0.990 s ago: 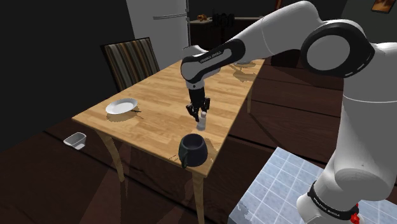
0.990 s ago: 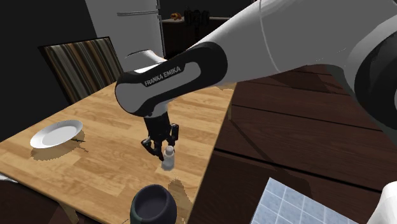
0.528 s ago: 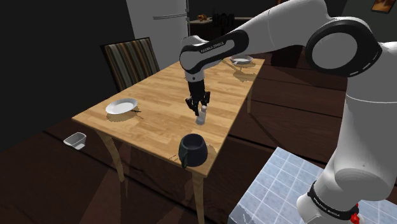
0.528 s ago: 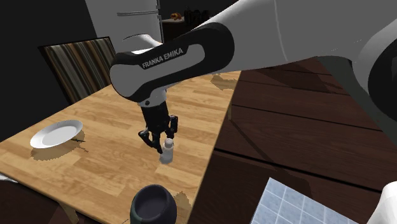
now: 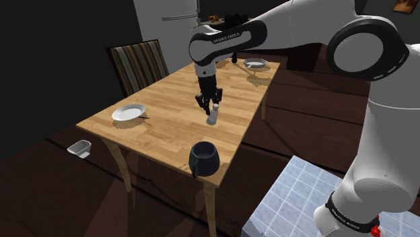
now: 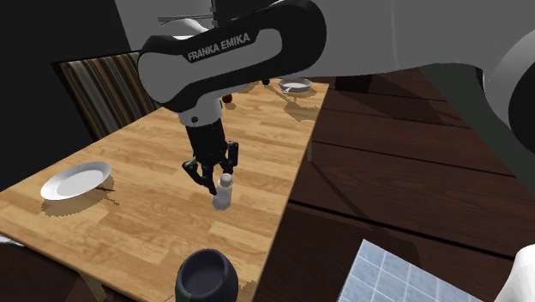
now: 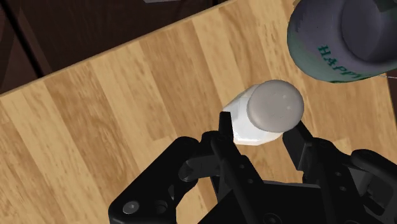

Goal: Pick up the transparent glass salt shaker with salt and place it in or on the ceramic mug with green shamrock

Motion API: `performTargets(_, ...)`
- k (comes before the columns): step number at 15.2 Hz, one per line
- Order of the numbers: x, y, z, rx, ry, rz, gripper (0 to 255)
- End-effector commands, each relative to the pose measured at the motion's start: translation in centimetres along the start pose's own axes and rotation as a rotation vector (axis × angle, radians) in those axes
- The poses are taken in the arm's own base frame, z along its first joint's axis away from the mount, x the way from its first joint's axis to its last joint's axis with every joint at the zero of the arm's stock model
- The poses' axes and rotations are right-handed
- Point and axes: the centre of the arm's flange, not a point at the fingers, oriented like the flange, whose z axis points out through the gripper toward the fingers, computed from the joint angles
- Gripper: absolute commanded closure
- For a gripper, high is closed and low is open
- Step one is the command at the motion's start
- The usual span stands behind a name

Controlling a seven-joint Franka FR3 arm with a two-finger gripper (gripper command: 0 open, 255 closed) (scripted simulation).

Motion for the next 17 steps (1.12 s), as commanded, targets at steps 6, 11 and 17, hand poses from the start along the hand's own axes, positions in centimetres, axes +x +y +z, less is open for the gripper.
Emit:
performTargets(6,-0.8,-0.1,-3.6,0.0,0.0,0.0,255)
performTargets(11,-1.9,-1.3,-5.4,0.0,0.0,0.0,255)
performTargets(17,-5.5,-8.4,-5.0,0.0,0.0,0.0,255)
